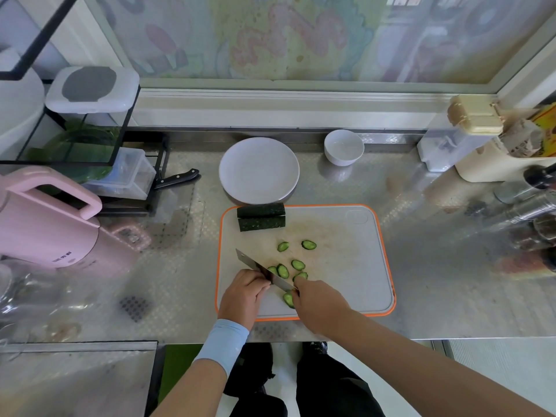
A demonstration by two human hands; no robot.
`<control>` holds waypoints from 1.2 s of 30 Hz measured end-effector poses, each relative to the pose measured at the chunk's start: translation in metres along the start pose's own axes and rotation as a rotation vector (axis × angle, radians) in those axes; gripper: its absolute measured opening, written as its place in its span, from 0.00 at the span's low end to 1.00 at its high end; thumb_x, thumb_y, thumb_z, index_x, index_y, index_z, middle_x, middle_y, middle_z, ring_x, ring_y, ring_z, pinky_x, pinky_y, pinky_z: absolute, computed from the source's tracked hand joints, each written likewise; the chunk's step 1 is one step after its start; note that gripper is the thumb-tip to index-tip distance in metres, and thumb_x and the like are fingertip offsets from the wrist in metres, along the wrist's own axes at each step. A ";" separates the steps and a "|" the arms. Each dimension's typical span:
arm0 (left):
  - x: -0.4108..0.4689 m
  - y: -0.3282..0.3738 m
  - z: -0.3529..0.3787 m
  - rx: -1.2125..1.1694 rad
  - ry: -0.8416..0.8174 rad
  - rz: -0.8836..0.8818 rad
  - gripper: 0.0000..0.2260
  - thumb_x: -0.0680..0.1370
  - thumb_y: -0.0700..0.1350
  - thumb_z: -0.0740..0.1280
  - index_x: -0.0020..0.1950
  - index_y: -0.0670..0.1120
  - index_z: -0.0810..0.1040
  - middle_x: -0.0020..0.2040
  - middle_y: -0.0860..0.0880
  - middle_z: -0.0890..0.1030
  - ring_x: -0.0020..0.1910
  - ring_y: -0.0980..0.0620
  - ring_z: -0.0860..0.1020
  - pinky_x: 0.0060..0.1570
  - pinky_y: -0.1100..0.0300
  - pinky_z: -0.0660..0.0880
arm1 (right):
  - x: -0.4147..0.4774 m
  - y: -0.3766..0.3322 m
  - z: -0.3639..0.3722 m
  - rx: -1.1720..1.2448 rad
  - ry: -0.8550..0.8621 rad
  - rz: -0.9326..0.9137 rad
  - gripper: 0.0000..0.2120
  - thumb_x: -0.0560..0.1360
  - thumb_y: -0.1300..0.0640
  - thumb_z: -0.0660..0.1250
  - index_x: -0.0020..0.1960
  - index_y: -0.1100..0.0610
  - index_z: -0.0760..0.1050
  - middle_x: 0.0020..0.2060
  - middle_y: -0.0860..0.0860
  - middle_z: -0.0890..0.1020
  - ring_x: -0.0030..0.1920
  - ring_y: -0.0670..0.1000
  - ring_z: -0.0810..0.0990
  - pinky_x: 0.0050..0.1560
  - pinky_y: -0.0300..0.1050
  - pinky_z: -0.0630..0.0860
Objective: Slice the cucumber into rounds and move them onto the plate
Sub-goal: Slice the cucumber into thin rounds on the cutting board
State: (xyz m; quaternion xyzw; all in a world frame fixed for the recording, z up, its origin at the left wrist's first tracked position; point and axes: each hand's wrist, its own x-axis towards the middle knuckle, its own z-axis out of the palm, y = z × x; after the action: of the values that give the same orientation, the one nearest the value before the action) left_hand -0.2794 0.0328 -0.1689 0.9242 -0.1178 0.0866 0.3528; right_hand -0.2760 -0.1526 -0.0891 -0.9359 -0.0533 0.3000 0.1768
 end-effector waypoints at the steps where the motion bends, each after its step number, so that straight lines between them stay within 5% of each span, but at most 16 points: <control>1: -0.001 0.000 0.000 0.000 -0.001 -0.002 0.10 0.76 0.46 0.64 0.43 0.44 0.84 0.45 0.50 0.80 0.48 0.54 0.75 0.46 0.68 0.71 | 0.003 -0.002 0.001 -0.006 -0.013 0.008 0.09 0.83 0.52 0.53 0.46 0.54 0.65 0.38 0.52 0.73 0.39 0.56 0.72 0.38 0.46 0.67; 13: -0.001 0.002 -0.004 0.029 -0.031 0.014 0.05 0.71 0.36 0.75 0.44 0.43 0.84 0.45 0.50 0.80 0.48 0.53 0.76 0.44 0.65 0.74 | 0.015 -0.012 0.005 0.030 -0.053 0.029 0.06 0.83 0.55 0.53 0.47 0.54 0.63 0.36 0.51 0.69 0.40 0.56 0.70 0.39 0.46 0.65; 19: -0.002 -0.001 -0.006 0.026 -0.036 0.042 0.09 0.77 0.43 0.64 0.46 0.43 0.84 0.46 0.50 0.79 0.49 0.52 0.76 0.43 0.63 0.74 | 0.017 -0.015 0.007 0.026 -0.059 0.035 0.05 0.82 0.56 0.53 0.48 0.55 0.65 0.41 0.57 0.75 0.42 0.57 0.72 0.40 0.46 0.66; 25: -0.005 -0.017 -0.017 0.025 -0.038 0.034 0.10 0.76 0.43 0.63 0.46 0.42 0.84 0.46 0.49 0.79 0.49 0.52 0.75 0.48 0.63 0.72 | 0.025 -0.039 0.022 0.056 -0.015 0.046 0.10 0.83 0.58 0.51 0.57 0.59 0.69 0.33 0.48 0.64 0.42 0.56 0.72 0.44 0.48 0.71; 30: -0.004 -0.017 -0.017 0.004 -0.031 0.030 0.10 0.76 0.43 0.63 0.46 0.42 0.84 0.48 0.50 0.79 0.50 0.53 0.74 0.50 0.65 0.71 | 0.023 -0.045 0.028 0.112 -0.017 0.110 0.12 0.80 0.64 0.55 0.62 0.61 0.70 0.47 0.53 0.70 0.46 0.56 0.74 0.37 0.44 0.66; 32: -0.003 -0.016 -0.018 0.000 -0.027 0.043 0.11 0.76 0.44 0.63 0.46 0.42 0.84 0.48 0.49 0.79 0.50 0.53 0.74 0.50 0.66 0.71 | 0.022 -0.042 0.034 0.140 0.005 0.139 0.07 0.80 0.61 0.55 0.56 0.58 0.70 0.42 0.51 0.70 0.39 0.53 0.70 0.33 0.43 0.64; 36: -0.006 -0.015 -0.021 0.003 -0.042 0.021 0.11 0.76 0.45 0.62 0.46 0.43 0.84 0.47 0.49 0.79 0.50 0.53 0.73 0.49 0.68 0.69 | 0.019 -0.039 0.032 0.095 0.024 0.097 0.05 0.82 0.55 0.54 0.47 0.53 0.63 0.44 0.55 0.79 0.39 0.56 0.71 0.38 0.45 0.67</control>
State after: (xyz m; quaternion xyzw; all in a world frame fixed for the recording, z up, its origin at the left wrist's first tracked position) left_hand -0.2823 0.0583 -0.1645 0.9251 -0.1349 0.0710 0.3478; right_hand -0.2787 -0.1023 -0.1095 -0.9315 0.0086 0.2991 0.2069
